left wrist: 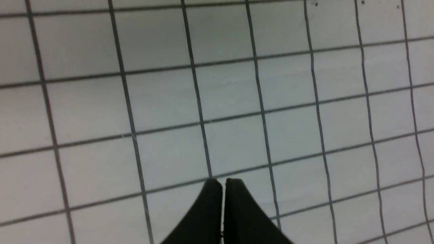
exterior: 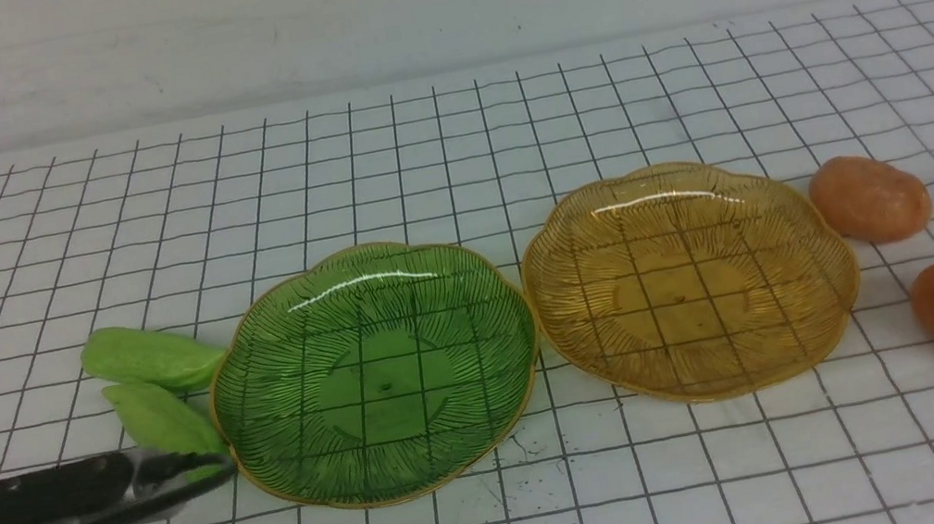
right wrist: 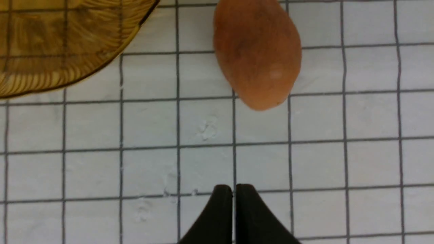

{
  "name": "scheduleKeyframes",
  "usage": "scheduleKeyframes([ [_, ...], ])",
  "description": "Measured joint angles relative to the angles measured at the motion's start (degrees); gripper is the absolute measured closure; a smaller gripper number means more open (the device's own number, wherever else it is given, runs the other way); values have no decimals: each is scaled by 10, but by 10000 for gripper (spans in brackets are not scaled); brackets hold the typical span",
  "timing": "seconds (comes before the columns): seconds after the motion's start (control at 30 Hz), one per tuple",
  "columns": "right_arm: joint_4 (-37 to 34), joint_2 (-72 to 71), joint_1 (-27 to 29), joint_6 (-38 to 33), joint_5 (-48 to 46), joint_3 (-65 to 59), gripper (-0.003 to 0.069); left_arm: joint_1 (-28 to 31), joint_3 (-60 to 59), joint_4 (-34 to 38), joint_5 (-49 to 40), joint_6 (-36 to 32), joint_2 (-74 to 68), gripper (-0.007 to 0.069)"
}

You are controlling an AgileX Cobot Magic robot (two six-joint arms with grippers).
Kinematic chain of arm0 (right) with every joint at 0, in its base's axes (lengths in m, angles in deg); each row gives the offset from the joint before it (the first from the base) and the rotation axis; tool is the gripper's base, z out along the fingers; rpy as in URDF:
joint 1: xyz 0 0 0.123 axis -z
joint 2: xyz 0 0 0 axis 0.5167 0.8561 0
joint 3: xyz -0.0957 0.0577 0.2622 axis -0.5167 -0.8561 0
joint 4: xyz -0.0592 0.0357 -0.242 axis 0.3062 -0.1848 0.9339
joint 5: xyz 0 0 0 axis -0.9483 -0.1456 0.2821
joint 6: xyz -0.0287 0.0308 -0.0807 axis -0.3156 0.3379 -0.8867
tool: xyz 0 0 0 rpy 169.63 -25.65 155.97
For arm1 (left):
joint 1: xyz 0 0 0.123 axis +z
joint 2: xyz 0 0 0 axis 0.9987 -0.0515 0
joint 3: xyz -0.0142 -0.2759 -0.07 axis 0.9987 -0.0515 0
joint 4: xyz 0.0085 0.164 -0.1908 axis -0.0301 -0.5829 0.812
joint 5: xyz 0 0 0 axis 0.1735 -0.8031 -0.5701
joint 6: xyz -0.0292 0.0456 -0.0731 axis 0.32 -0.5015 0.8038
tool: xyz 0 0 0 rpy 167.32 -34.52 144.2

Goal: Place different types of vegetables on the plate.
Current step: 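Put the potato onto the plate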

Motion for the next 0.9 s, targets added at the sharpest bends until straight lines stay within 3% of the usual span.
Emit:
scheduleKeyframes([
  [0.07, 11, 26, 0, 0, 1, 14, 599, 0, 0, 0, 7, 0, 0, 631],
  [0.17, 30, 87, 0, 0, 6, 40, 496, 0, 0, 0, 11, 0, 0, 628],
  [0.33, 70, 154, 0, 2, 45, 63, 242, 0, 0, -5, 11, -1, 0, 628],
  [0.37, 74, 154, 0, 3, 48, 63, 220, 0, 0, -5, 11, -1, 0, 628],
  [0.43, 95, 184, 0, 12, 80, 63, 98, 0, 0, -6, 11, -1, 0, 628],
  [0.53, 110, 219, 0, 21, 113, 63, 0, 0, 0, -6, 11, -1, 0, 628],
  [0.9, 123, 293, 0, 30, 159, 65, -29, 0, 0, -7, 9, -1, 0, 628],
])
